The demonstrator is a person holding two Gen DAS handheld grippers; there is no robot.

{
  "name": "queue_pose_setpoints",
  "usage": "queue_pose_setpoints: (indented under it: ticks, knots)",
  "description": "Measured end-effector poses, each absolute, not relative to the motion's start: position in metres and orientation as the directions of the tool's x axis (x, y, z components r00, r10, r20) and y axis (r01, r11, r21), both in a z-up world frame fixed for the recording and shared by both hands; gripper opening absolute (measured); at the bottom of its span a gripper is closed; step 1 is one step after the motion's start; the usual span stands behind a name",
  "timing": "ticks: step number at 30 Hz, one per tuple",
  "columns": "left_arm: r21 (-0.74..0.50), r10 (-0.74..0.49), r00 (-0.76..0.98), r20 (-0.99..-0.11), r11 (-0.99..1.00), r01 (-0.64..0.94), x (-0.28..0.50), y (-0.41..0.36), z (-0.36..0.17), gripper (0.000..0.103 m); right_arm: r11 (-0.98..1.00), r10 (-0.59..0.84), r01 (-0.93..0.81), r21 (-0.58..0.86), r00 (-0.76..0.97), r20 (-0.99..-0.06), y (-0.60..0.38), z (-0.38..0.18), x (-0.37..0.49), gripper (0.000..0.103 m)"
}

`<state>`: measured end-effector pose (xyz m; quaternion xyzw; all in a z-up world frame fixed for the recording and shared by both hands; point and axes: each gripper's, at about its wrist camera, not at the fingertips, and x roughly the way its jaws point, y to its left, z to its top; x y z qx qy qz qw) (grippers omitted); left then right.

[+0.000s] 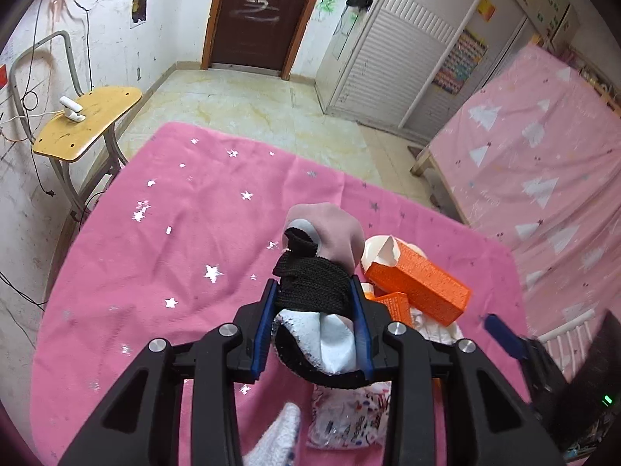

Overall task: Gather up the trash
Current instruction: 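Grasp the black-and-white sock bundle with the left tool while the right tool grasps white tissue, then carry the sock bundle and tissue to the yellow bin and release both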

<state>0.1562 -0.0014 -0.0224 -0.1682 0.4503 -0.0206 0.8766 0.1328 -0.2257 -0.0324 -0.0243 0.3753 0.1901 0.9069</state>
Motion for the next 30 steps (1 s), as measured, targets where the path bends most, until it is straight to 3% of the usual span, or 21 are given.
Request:
queue_pose_setpoints:
  ticks: [11,18,21,30]
  knots:
    - [-0.361,-0.227,0.613,-0.757,0.927,-0.104,0.14,0.012,-0.013,0.028,0.925,0.31,-0.362,0.115,0.544,-0.779,-0.214,-0.053,0.165,0.07]
    - [-0.362,-0.232,0.606,-0.76,0.927,-0.099,0.138,0.012,-0.013,0.028,0.914,0.314,-0.394,0.097,0.536,-0.784,-0.211,-0.053,0.157,0.038]
    - [-0.36,-0.231,0.609,-0.759,0.928,-0.096,0.135,0.011,-0.011,0.028,0.914,0.323,-0.393,0.102,0.553,-0.768,-0.215,-0.048,0.148,0.029]
    - [-0.35,-0.228,0.619,-0.752,0.933,-0.081,0.125,0.003,-0.004,0.028,0.919,0.35,-0.371,0.132,0.619,-0.703,-0.234,-0.025,0.122,0.027]
